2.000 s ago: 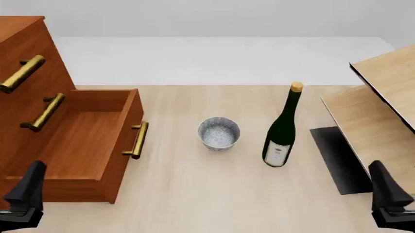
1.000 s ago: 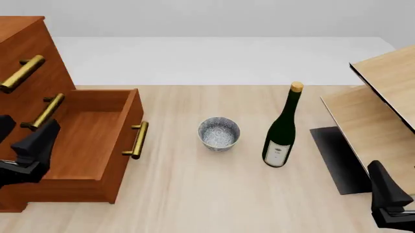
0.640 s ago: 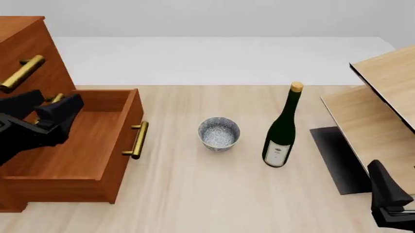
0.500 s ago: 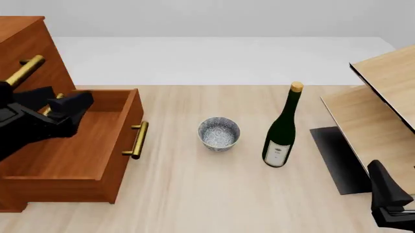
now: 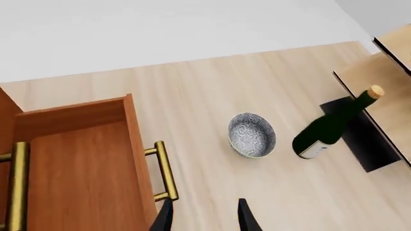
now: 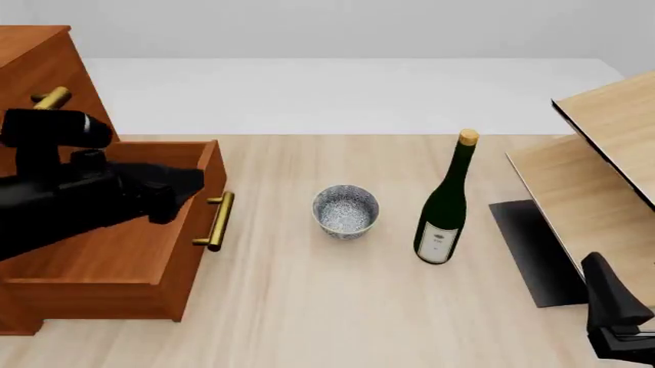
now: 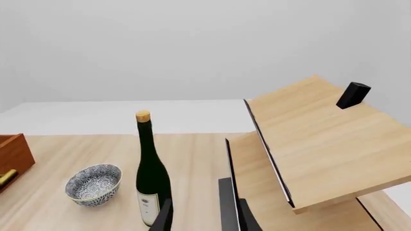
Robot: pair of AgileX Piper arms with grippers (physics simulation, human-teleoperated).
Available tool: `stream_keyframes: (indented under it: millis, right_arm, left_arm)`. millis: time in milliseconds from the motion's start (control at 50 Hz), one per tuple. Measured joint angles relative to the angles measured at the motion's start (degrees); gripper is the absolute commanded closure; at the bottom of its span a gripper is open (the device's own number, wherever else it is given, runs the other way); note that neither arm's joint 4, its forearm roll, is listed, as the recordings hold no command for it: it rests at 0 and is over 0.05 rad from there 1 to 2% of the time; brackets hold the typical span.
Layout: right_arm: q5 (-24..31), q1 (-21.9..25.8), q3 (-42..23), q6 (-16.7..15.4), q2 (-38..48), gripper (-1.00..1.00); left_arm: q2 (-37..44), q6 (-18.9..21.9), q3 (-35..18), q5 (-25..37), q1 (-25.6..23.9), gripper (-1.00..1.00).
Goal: Close the bottom drawer of the cabinet and open the top drawer.
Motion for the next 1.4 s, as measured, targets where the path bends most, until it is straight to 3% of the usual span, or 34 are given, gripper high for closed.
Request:
stream_keyframes:
  millis: [680,1400]
  right_arm:
    - [0.1,-0.2,0.0,0.3,-0.2,-1.00]
    - [-0.2,-0.1,0.0,0.7,0.1,-1.00]
  left_arm:
    - [2.4,-11.8,0.8,5.9,-4.8,-1.00]
    - [4.1,-21.6,6.9,4.9,-8.5,-1.00]
